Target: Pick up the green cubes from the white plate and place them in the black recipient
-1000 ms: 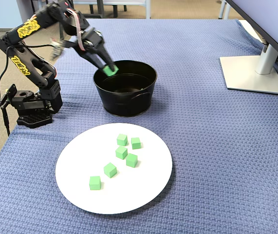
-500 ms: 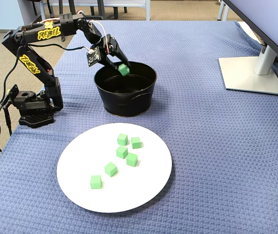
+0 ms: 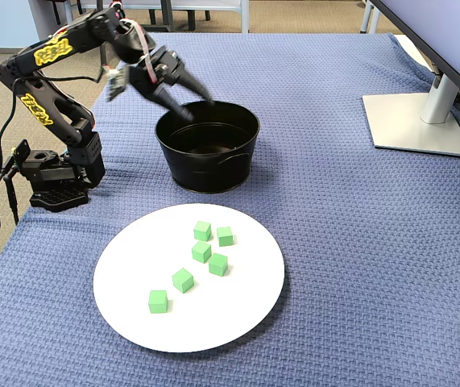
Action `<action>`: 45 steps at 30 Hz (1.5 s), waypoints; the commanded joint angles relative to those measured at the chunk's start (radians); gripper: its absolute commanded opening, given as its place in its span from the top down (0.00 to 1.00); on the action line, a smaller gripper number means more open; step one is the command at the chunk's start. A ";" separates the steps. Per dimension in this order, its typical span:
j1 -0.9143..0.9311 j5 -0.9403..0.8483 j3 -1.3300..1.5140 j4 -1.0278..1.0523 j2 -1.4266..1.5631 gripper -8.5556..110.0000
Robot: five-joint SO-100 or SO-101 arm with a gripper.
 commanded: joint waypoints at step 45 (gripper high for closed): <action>0.278 -0.371 -0.348 -0.074 -0.931 0.77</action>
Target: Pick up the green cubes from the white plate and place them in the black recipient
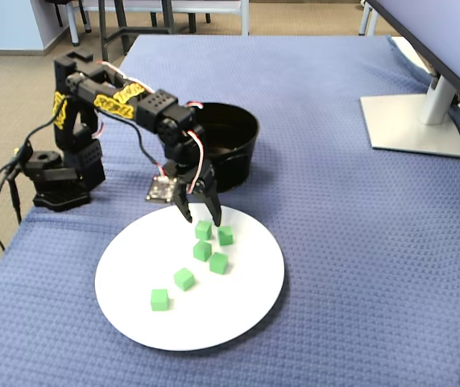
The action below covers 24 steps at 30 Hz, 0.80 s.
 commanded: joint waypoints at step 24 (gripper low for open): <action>-0.018 -0.063 0.051 -0.077 0.009 0.78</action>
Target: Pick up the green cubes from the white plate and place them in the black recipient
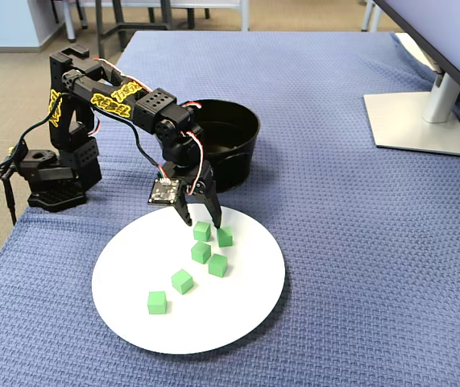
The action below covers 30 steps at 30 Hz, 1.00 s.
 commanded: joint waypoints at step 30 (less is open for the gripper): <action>-0.029 0.015 0.040 -0.003 0.144 0.79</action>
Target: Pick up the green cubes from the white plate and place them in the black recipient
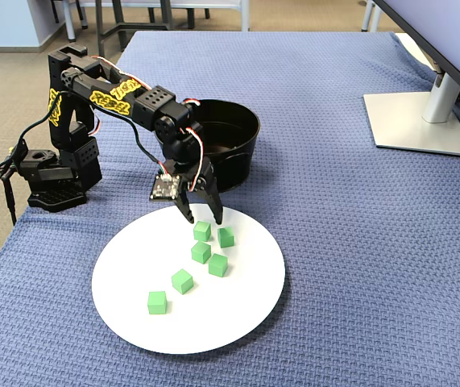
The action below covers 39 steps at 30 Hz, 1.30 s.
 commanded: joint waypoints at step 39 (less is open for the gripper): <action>0.057 -0.017 0.008 -0.063 -0.035 0.83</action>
